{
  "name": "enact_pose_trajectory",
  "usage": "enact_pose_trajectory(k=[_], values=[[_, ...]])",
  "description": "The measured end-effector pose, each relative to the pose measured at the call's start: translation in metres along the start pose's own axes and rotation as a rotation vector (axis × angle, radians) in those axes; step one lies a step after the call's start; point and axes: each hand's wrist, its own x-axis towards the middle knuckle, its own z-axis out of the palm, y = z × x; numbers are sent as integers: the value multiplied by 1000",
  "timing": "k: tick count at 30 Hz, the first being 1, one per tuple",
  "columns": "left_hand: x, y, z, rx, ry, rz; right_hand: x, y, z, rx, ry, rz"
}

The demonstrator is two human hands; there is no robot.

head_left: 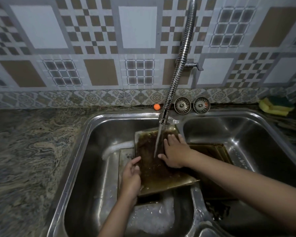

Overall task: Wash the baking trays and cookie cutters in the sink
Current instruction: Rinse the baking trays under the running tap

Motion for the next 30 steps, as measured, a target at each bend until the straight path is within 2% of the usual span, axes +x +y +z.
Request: enact_pose_trajectory(k=[3, 6, 9, 12, 14, 18, 20, 23, 25, 27, 28, 30], values=[[4, 5, -2, -218, -32, -63, -4, -22, -2, 123, 78, -178], [12, 10, -15, -476, -52, -99, -18, -37, -5, 109, 65, -365], [20, 6, -25, -606, -100, -126, -7, -28, -19, 16, 148, -282], [16, 6, -18, -625, -164, -94, 15, -21, -31, -24, 202, -125], [14, 11, -10, -629, -193, -63, 20, -29, -29, 31, 227, -124], [24, 17, -17, -671, -176, -1, 6, -45, -12, 127, 258, -455], [27, 20, -27, -638, -176, 55, 7, -33, -8, 112, 266, -517], [25, 21, -32, -536, -188, 114, 23, -11, -9, 129, 361, -318], [21, 20, -26, -454, -219, 167, 30, -14, -13, 293, 451, -147], [19, 23, -20, -419, -223, 221, 29, -37, -17, 438, 543, -95], [19, 27, -20, -422, -201, 231, 25, -50, -17, 484, 581, -134], [19, 36, -26, -436, -155, 254, 16, -69, -11, 510, 612, -327]])
